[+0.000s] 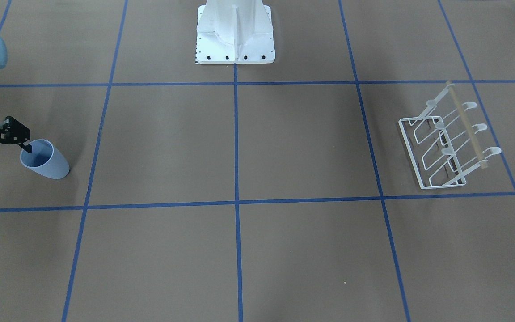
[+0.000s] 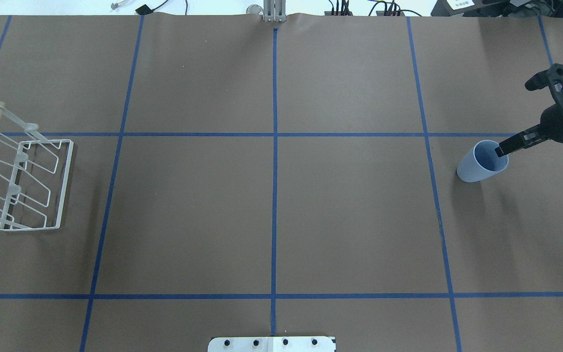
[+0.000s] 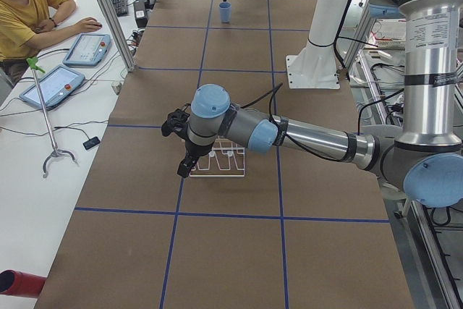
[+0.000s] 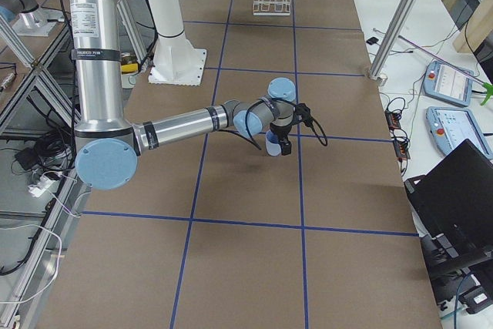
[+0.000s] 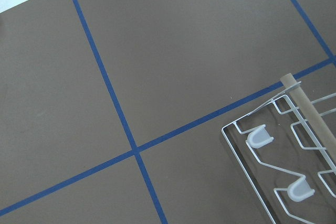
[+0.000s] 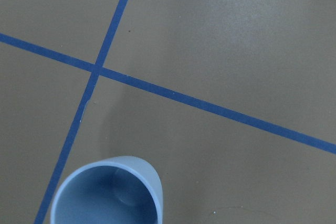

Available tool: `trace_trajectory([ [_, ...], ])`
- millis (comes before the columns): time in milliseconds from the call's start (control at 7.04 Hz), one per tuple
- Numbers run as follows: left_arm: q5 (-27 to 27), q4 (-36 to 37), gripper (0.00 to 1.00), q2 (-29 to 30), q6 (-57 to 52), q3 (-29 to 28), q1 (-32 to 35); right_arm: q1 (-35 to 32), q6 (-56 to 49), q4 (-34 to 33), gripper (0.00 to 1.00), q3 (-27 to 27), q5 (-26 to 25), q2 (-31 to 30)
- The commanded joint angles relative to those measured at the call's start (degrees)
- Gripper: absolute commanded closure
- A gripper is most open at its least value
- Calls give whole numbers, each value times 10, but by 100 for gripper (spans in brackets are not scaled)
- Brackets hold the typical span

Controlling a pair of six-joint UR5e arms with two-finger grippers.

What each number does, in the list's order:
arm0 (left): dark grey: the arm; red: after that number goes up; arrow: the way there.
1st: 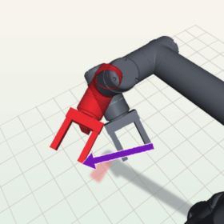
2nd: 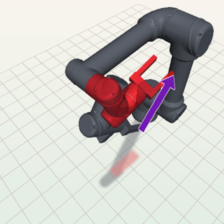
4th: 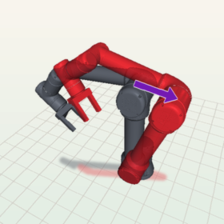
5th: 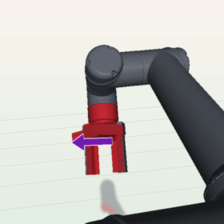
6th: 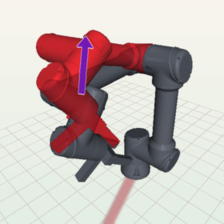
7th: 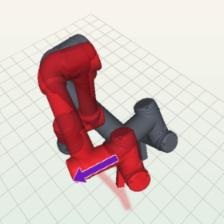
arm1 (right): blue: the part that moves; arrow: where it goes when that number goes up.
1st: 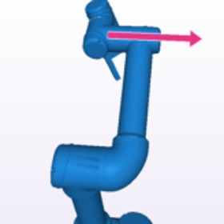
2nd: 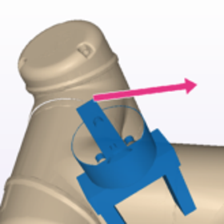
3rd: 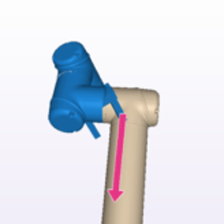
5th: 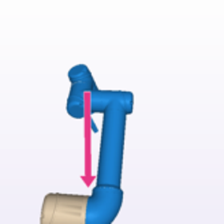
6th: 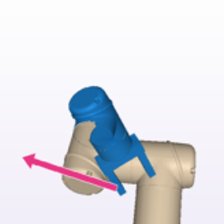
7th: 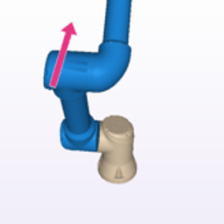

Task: Hang cup on cup holder
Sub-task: 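Lower the right gripper into the light blue cup and grip its rim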

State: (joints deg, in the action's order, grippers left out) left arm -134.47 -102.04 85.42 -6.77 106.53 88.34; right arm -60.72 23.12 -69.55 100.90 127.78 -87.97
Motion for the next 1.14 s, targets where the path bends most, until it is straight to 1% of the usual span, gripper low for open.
trace_trajectory([
  [0, 0, 0, 1, 0, 0, -1, 0, 15, -2, -1, 46, -11, -1, 2],
  [142, 0, 0, 1, 0, 0, -1, 0, 17, -4, -1, 57, -16, -2, 2],
  [284, 0, -1, 1, 0, 0, 0, 0, 22, -5, -1, 77, -23, -2, 2],
  [426, 0, 0, 1, 0, 0, -1, 1, 21, -5, -1, 100, -22, -2, 3],
  [710, 0, -1, 1, -1, 0, 0, 1, 20, -2, -2, 100, -11, 3, 12],
  [852, 0, -1, 1, 0, -1, 3, 1, 11, 1, -2, 100, 8, 6, 15],
  [994, 0, -1, 1, 0, 0, 9, 0, -6, 3, -2, 100, 15, 16, 17],
])
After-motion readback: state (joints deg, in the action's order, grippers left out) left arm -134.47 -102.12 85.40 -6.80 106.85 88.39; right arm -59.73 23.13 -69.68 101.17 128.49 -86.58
